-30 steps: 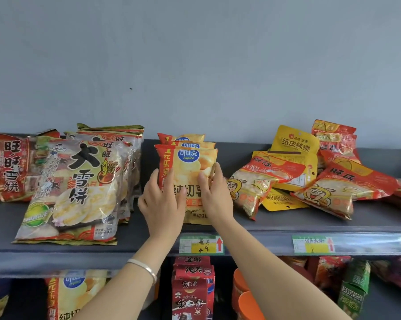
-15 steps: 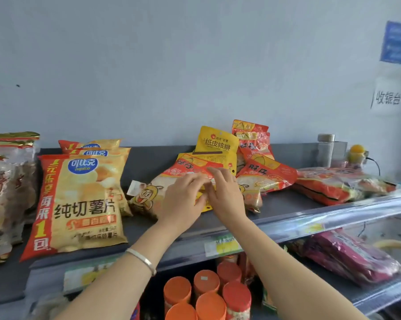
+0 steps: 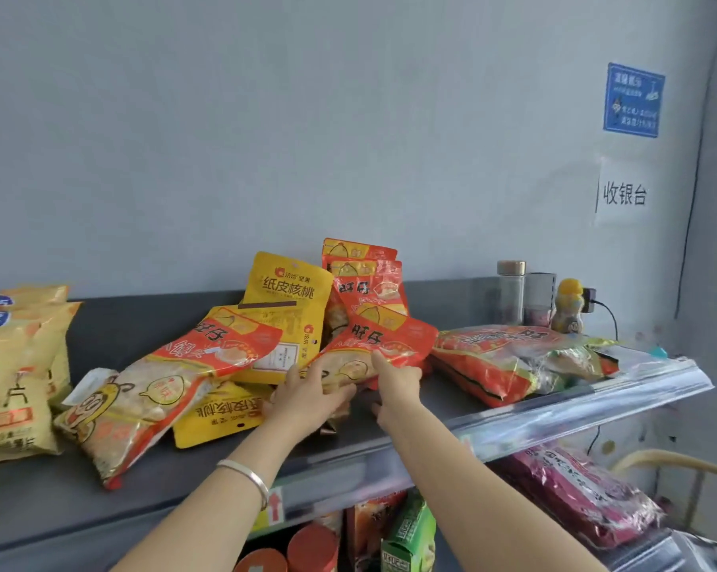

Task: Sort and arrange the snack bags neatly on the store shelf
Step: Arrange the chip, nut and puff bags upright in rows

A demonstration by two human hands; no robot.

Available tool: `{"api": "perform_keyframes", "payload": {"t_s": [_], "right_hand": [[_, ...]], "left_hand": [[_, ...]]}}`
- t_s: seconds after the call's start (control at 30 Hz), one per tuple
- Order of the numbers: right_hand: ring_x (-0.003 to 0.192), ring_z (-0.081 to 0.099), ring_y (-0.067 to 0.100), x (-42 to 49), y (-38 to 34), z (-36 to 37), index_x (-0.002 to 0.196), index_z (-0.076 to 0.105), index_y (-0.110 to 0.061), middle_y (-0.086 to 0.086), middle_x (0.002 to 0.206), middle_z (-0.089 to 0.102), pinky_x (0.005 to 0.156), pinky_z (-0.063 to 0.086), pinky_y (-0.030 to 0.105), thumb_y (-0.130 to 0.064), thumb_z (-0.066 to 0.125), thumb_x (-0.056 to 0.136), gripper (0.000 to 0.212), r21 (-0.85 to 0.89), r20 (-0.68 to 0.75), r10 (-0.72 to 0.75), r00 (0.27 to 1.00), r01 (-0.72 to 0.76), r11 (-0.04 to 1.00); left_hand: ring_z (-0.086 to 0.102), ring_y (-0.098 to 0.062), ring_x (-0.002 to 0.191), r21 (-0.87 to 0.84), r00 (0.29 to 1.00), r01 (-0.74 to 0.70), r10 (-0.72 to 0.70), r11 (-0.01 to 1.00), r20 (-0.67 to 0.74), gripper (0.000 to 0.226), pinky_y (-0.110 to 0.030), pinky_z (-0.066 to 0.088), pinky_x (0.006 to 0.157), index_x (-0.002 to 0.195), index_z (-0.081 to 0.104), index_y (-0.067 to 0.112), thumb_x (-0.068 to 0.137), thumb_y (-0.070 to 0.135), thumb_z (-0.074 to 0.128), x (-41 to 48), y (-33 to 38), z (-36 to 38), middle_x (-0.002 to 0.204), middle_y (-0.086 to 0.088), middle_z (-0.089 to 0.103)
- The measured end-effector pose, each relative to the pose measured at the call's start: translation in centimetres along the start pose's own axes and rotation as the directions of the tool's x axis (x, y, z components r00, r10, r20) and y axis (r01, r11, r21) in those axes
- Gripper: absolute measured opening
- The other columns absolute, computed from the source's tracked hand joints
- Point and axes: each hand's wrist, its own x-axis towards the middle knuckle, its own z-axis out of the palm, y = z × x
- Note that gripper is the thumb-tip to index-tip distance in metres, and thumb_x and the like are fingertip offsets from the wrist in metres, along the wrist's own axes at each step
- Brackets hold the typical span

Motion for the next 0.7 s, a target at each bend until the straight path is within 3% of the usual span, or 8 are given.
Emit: {"api": "perform_keyframes", "payload": {"t_s": [0.07, 0.17, 0.33, 0.43, 0.53, 0.6, 0.63, 0.7], "right_hand": [[0.110, 0.058, 0.034, 1.2, 0.4, 0.5, 0.134, 0.030, -0.016, 0.013, 0.127, 0.053, 0.094, 0.050, 0.051, -0.034, 0.077, 0.073, 0.079, 0.086, 0.080, 0.057, 0.995, -0.064, 0.994], [0.103, 0.061, 0.033, 2.0, 0.2, 0.7, 0.133, 0.031, -0.021, 0.013, 0.118, 0.056, 0.088, 0.055, 0.051, -0.013, 0.070, 0.077, 0.069, 0.089, 0.110, -0.005, 0.994, -0.005, 0.996], [0.100, 0.066, 0.024, 3.9, -1.5, -1.4, 0.133, 0.042, -0.027, 0.006, 0.115, 0.065, 0.088, 0.055, 0.048, 0.002, 0.065, 0.075, 0.068, 0.094, 0.208, -0.309, 0.928, 0.295, 0.951], [0.104, 0.065, 0.020, 5.5, -3.4, -2.8, 0.135, 0.041, -0.031, 0.001, 0.117, 0.065, 0.090, 0.055, 0.046, 0.002, 0.060, 0.084, 0.064, 0.040, 0.291, -0.418, 0.861, 0.425, 0.904], [0.110, 0.062, 0.020, 7.2, -4.8, -3.4, 0.144, 0.028, -0.039, -0.001, 0.127, 0.061, 0.090, 0.054, 0.045, -0.007, 0.050, 0.094, 0.063, -0.070, 0.324, -0.469, 0.822, 0.515, 0.854], [0.112, 0.060, 0.018, 7.9, -5.4, -3.3, 0.148, 0.021, -0.042, -0.005, 0.134, 0.056, 0.091, 0.053, 0.044, -0.013, 0.044, 0.098, 0.061, -0.177, 0.288, -0.497, 0.818, 0.556, 0.812], [0.111, 0.059, 0.018, 8.2, -5.5, -3.3, 0.149, 0.020, -0.041, -0.006, 0.135, 0.055, 0.092, 0.052, 0.043, -0.016, 0.041, 0.100, 0.059, -0.227, 0.265, -0.508, 0.819, 0.565, 0.793], [0.113, 0.057, 0.022, 8.7, -5.4, -3.5, 0.151, 0.017, -0.038, -0.003, 0.135, 0.055, 0.093, 0.050, 0.044, -0.022, 0.038, 0.101, 0.056, -0.312, 0.222, -0.523, 0.823, 0.568, 0.761]], "left_hand": [[0.024, -0.037, 0.137, 0.015, 1.000, 0.027, -0.027, 1.000, 0.011, 0.082, -0.053, 0.025, 0.109, 0.144, 0.013, 0.043, 0.076, 0.078, 0.040, 0.3, 0.3, 0.3, 0.154, -0.005, 0.019], [0.017, -0.039, 0.138, 0.026, 0.999, 0.034, -0.035, 0.999, 0.022, 0.085, -0.052, 0.020, 0.109, 0.143, 0.010, 0.049, 0.072, 0.083, 0.040, 0.3, 0.8, 0.5, 0.156, -0.003, 0.013], [0.019, -0.029, 0.141, -0.358, 0.999, -0.046, 0.035, 0.933, -0.035, 0.116, -0.049, 0.019, 0.113, 0.145, 0.009, 0.047, 0.044, 0.095, 0.040, 0.4, 1.6, 0.8, 0.156, 0.003, 0.021], [0.029, -0.032, 0.137, -0.293, 1.000, 0.006, -0.015, 0.956, -0.026, 0.134, -0.052, 0.030, 0.108, 0.143, -0.014, 0.046, 0.036, 0.095, 0.049, 1.2, 3.4, 1.4, 0.155, -0.001, 0.023], [0.035, -0.031, 0.133, -0.313, 0.999, -0.013, 0.001, 0.950, -0.036, 0.135, -0.053, 0.035, 0.104, 0.131, -0.030, 0.053, 0.041, 0.080, 0.067, 3.1, 5.2, 2.5, 0.153, -0.002, 0.028], [0.039, -0.029, 0.132, -0.391, 0.998, 0.004, -0.031, 0.921, -0.063, 0.139, -0.051, 0.037, 0.104, 0.140, -0.023, 0.044, 0.043, 0.071, 0.074, 4.3, 6.3, 2.9, 0.150, -0.001, 0.034], [0.040, -0.027, 0.131, -0.460, 0.997, 0.011, -0.043, 0.888, -0.059, 0.136, -0.049, 0.037, 0.105, 0.146, -0.011, 0.035, 0.047, 0.063, 0.079, 4.9, 6.7, 3.1, 0.148, -0.001, 0.037], [0.046, -0.022, 0.126, -0.606, 0.999, -0.001, -0.031, 0.795, -0.043, 0.109, -0.040, 0.040, 0.102, 0.144, 0.023, 0.020, 0.057, 0.043, 0.086, 5.7, 7.2, 3.6, 0.139, -0.002, 0.047]]}}
